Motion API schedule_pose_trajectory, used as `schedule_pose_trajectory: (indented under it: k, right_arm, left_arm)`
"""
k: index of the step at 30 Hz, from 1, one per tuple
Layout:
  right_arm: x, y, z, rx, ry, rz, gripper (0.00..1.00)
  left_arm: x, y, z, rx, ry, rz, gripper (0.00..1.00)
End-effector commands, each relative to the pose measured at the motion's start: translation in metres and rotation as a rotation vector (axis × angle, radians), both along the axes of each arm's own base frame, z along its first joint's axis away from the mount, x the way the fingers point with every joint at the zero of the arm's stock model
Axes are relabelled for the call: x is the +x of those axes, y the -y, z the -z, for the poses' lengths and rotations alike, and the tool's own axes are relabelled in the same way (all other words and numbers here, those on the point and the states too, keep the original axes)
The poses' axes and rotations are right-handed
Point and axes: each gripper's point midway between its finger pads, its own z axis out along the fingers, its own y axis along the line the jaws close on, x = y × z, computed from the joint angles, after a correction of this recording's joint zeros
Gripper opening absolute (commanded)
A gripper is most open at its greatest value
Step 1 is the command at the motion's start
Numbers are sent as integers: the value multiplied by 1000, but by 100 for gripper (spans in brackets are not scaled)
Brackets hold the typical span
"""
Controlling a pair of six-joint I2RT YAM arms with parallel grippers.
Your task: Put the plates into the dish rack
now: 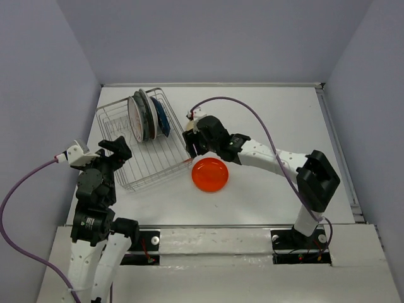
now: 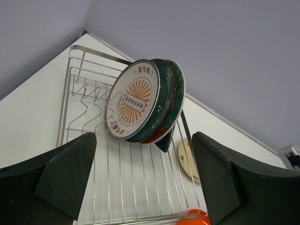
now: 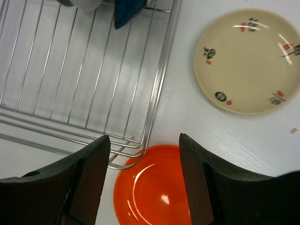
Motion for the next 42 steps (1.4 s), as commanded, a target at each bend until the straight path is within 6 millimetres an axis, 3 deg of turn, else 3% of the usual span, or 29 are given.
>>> schedule_pose_trajectory:
  k: [1,2,7,10,11,14,15,21,28,29,33,35,37,38,40,42]
  right_arm:
    - [-7,-19,1,20,-54,-71,66]
    - [-6,-20,16,4,-88,-82,64]
    - [-2,-31,38,19,-170,-152,55]
    - [7,-35,41,10,-160,-172,42]
    - [9,-38,41,3,-148,-190,28]
    - [21,-38,34,4,-119,-213,9]
    - [26,-36,33,-10,-96,-232,7]
    - [48,-23,30,-32,-79,-232,7]
    - [50,-24,27,-1,-116,-174,10]
    - [52,-23,24,16,-129,-133,27]
    - [57,-17,6,52,-115,-56,65]
    - [60,-10,-18,89,-85,-23,68]
    - [67,2,-32,139,-86,25,68]
    - [76,17,-43,194,-89,75,68]
    - [86,38,-47,259,-100,144,65]
    - [103,74,-39,345,-137,266,55]
  left_arm:
    - [6,2,-7,13,32,12,94]
    - [6,3,-7,12,34,18,94]
    - [6,5,-8,12,40,29,94]
    - [5,5,-9,13,43,31,94]
    - [5,6,-9,13,44,34,94]
    - [5,6,-10,14,47,35,94]
    - [5,6,-9,16,45,37,94]
    - [4,6,-10,15,48,35,94]
    - [3,6,-10,13,52,35,94]
    - [3,6,-10,13,52,35,94]
    - [4,6,-10,15,48,40,94]
    - [3,6,-9,14,49,37,94]
    - [3,6,-10,15,51,40,94]
    - [3,6,-10,15,51,40,94]
    - [2,7,-10,14,54,43,94]
    - [1,7,-11,12,59,46,95]
